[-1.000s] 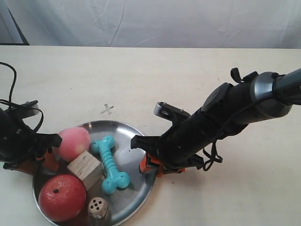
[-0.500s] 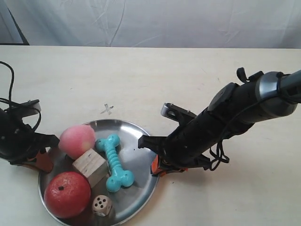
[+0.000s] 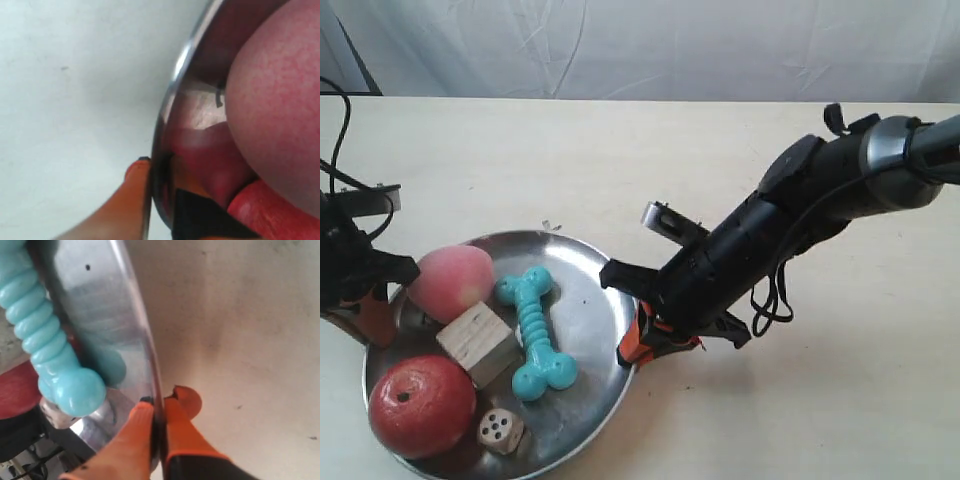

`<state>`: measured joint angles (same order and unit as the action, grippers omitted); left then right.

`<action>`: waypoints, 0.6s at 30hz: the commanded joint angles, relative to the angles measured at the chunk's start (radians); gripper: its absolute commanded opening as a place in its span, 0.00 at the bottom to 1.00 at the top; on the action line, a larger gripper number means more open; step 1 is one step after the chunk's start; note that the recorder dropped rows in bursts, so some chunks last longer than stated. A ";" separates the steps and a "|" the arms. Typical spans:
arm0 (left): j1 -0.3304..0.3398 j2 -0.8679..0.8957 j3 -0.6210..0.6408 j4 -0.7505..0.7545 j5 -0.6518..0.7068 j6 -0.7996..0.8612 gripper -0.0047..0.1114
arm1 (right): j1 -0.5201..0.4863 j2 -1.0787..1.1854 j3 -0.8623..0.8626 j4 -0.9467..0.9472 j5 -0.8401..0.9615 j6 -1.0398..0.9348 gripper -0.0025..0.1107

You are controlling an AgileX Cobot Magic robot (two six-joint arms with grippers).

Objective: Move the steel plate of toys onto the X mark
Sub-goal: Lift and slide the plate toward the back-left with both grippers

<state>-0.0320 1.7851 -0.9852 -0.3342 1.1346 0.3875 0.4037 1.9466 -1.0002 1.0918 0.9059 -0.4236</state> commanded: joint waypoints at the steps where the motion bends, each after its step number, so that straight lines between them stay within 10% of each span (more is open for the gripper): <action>1: -0.030 0.005 -0.140 -0.157 0.086 -0.046 0.04 | -0.052 -0.013 -0.104 0.069 0.104 0.024 0.01; 12: -0.074 0.437 -0.749 -0.066 0.086 -0.121 0.04 | -0.153 0.353 -0.744 -0.237 0.178 0.357 0.01; 18: -0.074 0.497 -0.810 -0.003 0.086 -0.149 0.04 | -0.153 0.513 -0.965 -0.406 0.313 0.477 0.01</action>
<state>-0.0795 2.2925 -1.7805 -0.2663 1.1962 0.2615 0.2343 2.4581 -1.9418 0.6848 1.2111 0.0248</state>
